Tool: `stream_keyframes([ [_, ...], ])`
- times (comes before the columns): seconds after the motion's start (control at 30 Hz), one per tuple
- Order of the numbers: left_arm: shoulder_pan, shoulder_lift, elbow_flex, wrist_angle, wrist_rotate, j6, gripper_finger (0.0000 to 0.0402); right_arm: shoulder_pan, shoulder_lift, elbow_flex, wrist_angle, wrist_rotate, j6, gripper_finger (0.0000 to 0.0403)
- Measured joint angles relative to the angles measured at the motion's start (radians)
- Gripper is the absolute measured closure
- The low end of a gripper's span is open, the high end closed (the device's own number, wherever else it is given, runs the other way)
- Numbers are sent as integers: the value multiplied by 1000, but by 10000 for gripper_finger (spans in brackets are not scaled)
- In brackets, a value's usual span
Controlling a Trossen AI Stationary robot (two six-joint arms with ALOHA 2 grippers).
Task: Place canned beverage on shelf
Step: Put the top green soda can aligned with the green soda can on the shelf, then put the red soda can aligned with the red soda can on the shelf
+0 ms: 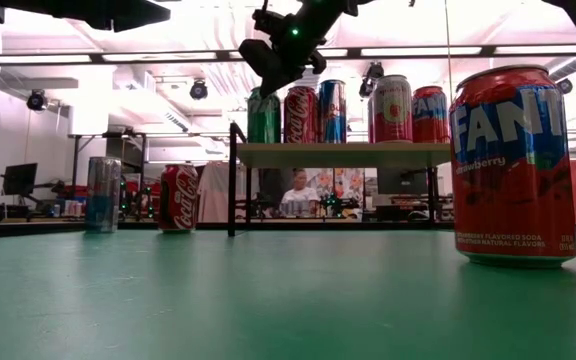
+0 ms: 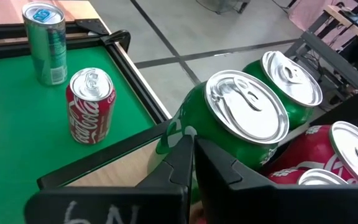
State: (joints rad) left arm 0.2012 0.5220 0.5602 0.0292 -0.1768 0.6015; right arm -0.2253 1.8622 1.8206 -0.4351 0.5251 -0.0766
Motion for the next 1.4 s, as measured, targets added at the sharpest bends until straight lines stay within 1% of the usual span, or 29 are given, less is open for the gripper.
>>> stream_keyframes([
  [0.17,0,0,0,0,0,3,39,8,-2,9,-2,2,5,394],
  [0.27,0,0,0,0,0,3,39,32,-7,37,-23,2,18,394],
  [0.4,0,0,0,0,0,3,39,77,-9,106,-109,-2,49,394],
  [0.63,0,0,0,17,1,-1,39,155,-10,244,-314,-25,175,394],
  [0.77,0,0,0,23,2,-9,39,180,-10,320,-443,-134,295,394],
  [0.9,0,2,0,23,2,-11,39,179,-10,371,-511,-266,482,394],
  [1.07,0,15,0,38,2,-12,39,168,-2,376,-561,-539,688,394],
  [1.13,0,23,0,47,2,-12,39,168,6,375,-609,-657,759,394],
  [1.2,0,33,0,56,2,-12,39,169,22,374,-670,-750,810,394],
  [1.27,0,46,0,61,3,-12,39,169,38,373,-768,-793,873,394],
  [1.4,0,68,0,83,2,-9,39,195,59,372,-1067,-816,1064,394],
])
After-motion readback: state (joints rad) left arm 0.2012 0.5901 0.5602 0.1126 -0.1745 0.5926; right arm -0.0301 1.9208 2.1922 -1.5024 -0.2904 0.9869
